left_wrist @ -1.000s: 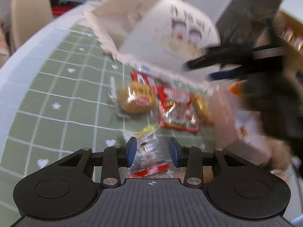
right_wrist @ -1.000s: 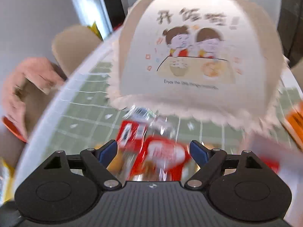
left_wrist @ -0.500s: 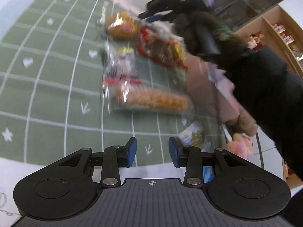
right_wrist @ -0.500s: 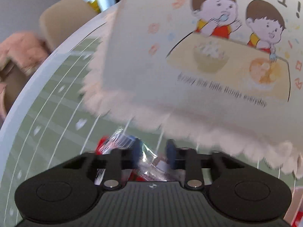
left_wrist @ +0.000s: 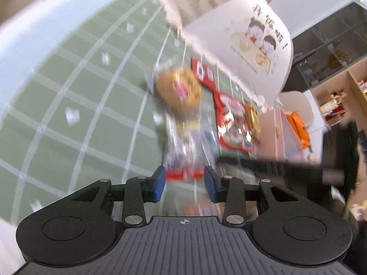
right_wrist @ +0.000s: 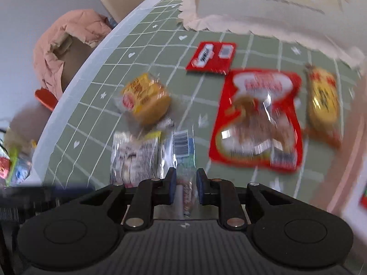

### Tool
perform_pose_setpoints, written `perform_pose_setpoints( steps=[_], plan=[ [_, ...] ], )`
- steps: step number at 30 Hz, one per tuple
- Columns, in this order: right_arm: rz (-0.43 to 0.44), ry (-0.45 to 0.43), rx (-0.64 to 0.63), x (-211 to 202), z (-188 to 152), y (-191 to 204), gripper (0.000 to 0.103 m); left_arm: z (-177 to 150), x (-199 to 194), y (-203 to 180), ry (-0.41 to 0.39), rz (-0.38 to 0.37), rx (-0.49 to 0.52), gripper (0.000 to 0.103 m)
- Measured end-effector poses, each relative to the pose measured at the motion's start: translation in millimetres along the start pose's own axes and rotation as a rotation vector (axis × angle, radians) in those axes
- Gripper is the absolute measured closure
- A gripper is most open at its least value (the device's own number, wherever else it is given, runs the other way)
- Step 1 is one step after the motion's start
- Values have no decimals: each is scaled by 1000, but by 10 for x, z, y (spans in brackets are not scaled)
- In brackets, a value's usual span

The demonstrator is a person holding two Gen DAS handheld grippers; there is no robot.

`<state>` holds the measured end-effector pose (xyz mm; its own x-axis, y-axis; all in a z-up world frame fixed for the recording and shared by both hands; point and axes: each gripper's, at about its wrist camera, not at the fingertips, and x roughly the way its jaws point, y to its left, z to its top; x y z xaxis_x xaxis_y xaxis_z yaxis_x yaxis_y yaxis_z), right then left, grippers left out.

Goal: Organize snacks

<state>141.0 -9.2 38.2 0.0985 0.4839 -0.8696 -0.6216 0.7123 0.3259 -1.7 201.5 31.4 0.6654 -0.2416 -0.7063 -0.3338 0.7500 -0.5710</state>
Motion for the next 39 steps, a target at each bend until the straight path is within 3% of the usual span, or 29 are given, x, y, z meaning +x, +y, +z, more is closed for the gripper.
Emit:
perform_pose_setpoints(
  steps=[6,8,10,12,14,17,20,26,33,36,39],
  plan=[
    [-127,-50,13,-212,-255,-39,75,120,-67,-164,-42,77,105,62],
    [-160,-99,-9,-400,-354,-7,67,100,-39,-251,-7,61,170,62],
    [-183,-161,-19,-622,-473,11,47,68,36,-376,48,24,259,62],
    [-201,-204,-3,-792,-610,-15,36,61,125,-480,72,52,327,61],
    [-228,-216,27,-895,-767,-61,34,76,214,-490,76,132,327,62],
    [-282,-211,59,-981,-1044,-108,34,160,354,-379,51,208,235,62],
    [-309,-192,115,-1014,-1342,-152,32,173,489,-357,69,170,212,58],
    [-317,-120,206,-861,-1702,-190,31,30,737,-756,74,180,492,46],
    [-369,-210,118,-1034,-1513,9,30,-127,890,-994,95,247,703,42],
    [-335,-255,64,-1094,-1228,90,29,-192,742,-879,108,244,697,43],
    [-280,-251,31,-935,-901,148,26,-213,523,-655,89,266,627,43]
  ],
)
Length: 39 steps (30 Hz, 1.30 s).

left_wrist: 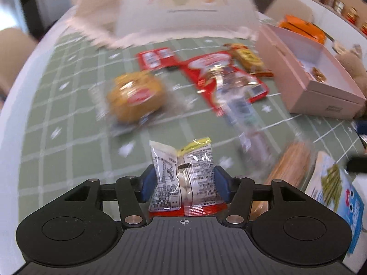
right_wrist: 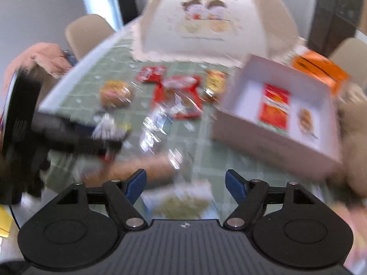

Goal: Organize snacks

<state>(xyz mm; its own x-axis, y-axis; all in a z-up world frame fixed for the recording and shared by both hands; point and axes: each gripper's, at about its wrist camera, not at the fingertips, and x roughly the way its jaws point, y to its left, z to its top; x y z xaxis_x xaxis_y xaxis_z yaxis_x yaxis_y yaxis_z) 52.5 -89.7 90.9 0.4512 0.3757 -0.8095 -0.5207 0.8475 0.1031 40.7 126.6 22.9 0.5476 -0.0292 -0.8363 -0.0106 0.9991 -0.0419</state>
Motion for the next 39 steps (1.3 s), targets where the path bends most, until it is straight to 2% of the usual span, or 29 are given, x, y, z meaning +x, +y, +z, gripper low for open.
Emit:
perform_pose_setpoints(
  steps=[2,6,10,12,13,14,15,16,18,24,29,32,34,37,39],
  plan=[
    [24,15,-19,219,147,113,26,-124,-105,139,-4,5,-62,44],
    [32,77,-18,705,354,322,26,-292,-242,304,-23,-37,-143,44],
    [-5,162,-44,1076,359,484,24,-367,-292,263,-17,-41,-112,44],
    [7,152,-67,1075,332,538,24,-393,-305,219,-11,-44,-74,44],
    [11,158,-72,1078,329,556,26,-402,-311,206,-9,-44,-58,44],
    [-7,155,-79,1068,327,573,33,-412,-306,191,-8,-44,-47,44],
    [-34,151,-97,1048,330,592,55,-410,-298,188,-8,-44,-41,44],
    [-36,154,-115,1016,347,602,68,-409,-296,190,-5,-45,-41,44],
    [-6,145,-109,891,363,568,68,-387,-289,187,7,-44,-38,43],
    [60,2,-60,130,351,354,68,-384,-272,88,20,1,-7,43],
    [-1,-50,4,-365,122,9,68,-357,-257,37,21,-5,2,44],
    [-88,-52,55,-542,-70,-230,68,-299,-265,15,30,-48,-14,49],
    [-159,-51,94,-657,-216,-384,68,-229,-350,-13,16,-102,-29,50],
    [-197,-54,189,-845,-411,-606,68,-18,-620,-151,-49,-217,-6,51],
    [-210,-58,254,-951,-517,-740,68,185,-820,-305,-82,-326,25,51]
  ],
)
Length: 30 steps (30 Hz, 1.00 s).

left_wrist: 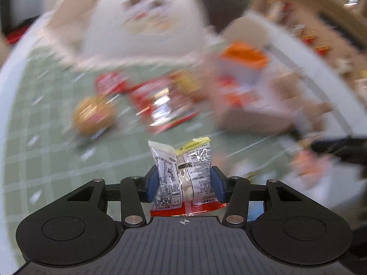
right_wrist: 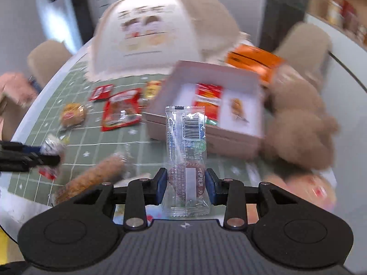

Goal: Organize snacks

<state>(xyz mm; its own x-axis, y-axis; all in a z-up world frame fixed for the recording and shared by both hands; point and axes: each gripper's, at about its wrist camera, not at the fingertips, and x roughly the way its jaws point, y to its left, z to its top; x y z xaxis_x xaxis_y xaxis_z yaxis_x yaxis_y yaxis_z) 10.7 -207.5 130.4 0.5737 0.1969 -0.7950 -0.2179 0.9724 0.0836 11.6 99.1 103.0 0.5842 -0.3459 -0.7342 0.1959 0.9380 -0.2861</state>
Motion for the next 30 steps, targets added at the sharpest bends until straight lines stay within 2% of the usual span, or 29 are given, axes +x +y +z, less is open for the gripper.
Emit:
perform_pose_setpoints(
  steps=[2,4,6,9,12,15,19,22,25,26,28,30],
  plan=[
    [-22,-4,38,-68,-47,-123,68,266,-104,-231,-43,-121,30,51],
    [-46,-17,54,-136,-74,-221,68,578,-156,-499,-105,-185,91,50],
    [-66,-35,55,-188,-76,-248,68,885,-134,-721,-169,-215,133,50],
    [-99,-72,36,-287,-73,-245,67,1341,51,-912,-276,-244,109,49],
    [-118,-103,12,-388,-55,-250,67,1631,422,-926,-274,-239,50,51],
    [-123,-111,21,-450,-46,-318,67,1588,622,-899,-271,-208,37,51],
    [-91,-95,63,-385,85,-405,67,1404,629,-616,-242,-307,-50,51],
    [-63,-153,28,-425,411,-356,67,1362,486,-449,-284,-268,-77,52],
    [-21,-229,4,-498,926,-324,66,1368,276,-262,-334,-235,-137,51],
    [-8,-236,4,-482,1109,-332,61,1363,231,-189,-338,-220,-161,52],
    [-14,-237,8,-388,1502,-356,36,1322,154,-96,-334,-183,-176,52],
    [-40,-246,-14,-285,1782,-328,35,1234,125,-37,-310,-130,-157,52]
  ],
)
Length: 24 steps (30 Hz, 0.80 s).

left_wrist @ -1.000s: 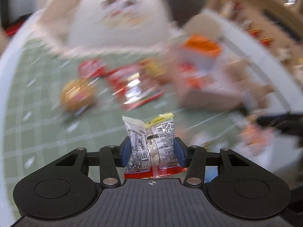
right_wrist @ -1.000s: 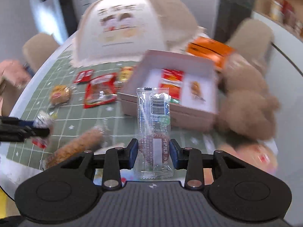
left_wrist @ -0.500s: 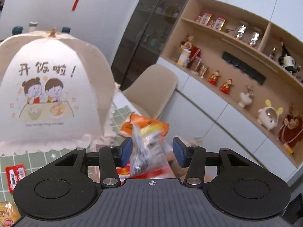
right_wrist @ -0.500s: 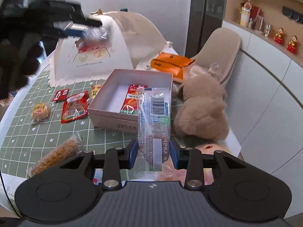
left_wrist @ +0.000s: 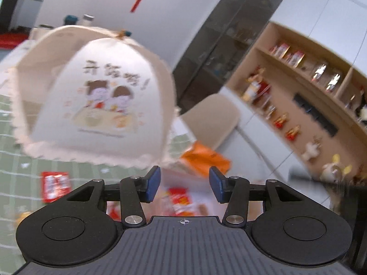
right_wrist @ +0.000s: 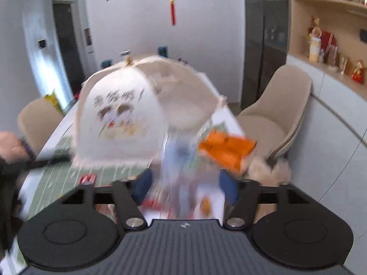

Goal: Organize snacks

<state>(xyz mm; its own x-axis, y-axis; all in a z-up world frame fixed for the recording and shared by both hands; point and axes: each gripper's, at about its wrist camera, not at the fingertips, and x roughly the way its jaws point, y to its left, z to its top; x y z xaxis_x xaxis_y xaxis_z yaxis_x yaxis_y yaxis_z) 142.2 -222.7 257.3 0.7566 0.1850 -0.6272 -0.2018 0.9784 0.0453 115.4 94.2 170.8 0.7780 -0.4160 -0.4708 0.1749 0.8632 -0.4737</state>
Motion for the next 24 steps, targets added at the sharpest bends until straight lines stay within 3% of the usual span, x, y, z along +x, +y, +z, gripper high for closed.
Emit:
perform_pose_setpoints(
  steps=[4,8,12,14,16,20,24],
  plan=[
    [28,28,-98,301,157,321,35,-371,-64,44,116,71,130,52],
    [185,145,-114,671,-7,704,35,-1015,53,22,323,100,276,51],
    [222,257,-159,1091,-202,1068,37,-1535,215,8,461,125,374,54],
    [232,301,-160,1314,-245,1183,41,-1679,227,-17,469,152,425,54],
    [218,328,-158,1563,-277,1299,44,-1732,220,-22,457,196,461,65],
    [155,368,-197,2049,-322,1478,44,-1633,120,207,436,221,331,66],
    [71,381,-319,2519,-463,1697,48,-1563,-61,425,405,361,282,67]
  ],
)
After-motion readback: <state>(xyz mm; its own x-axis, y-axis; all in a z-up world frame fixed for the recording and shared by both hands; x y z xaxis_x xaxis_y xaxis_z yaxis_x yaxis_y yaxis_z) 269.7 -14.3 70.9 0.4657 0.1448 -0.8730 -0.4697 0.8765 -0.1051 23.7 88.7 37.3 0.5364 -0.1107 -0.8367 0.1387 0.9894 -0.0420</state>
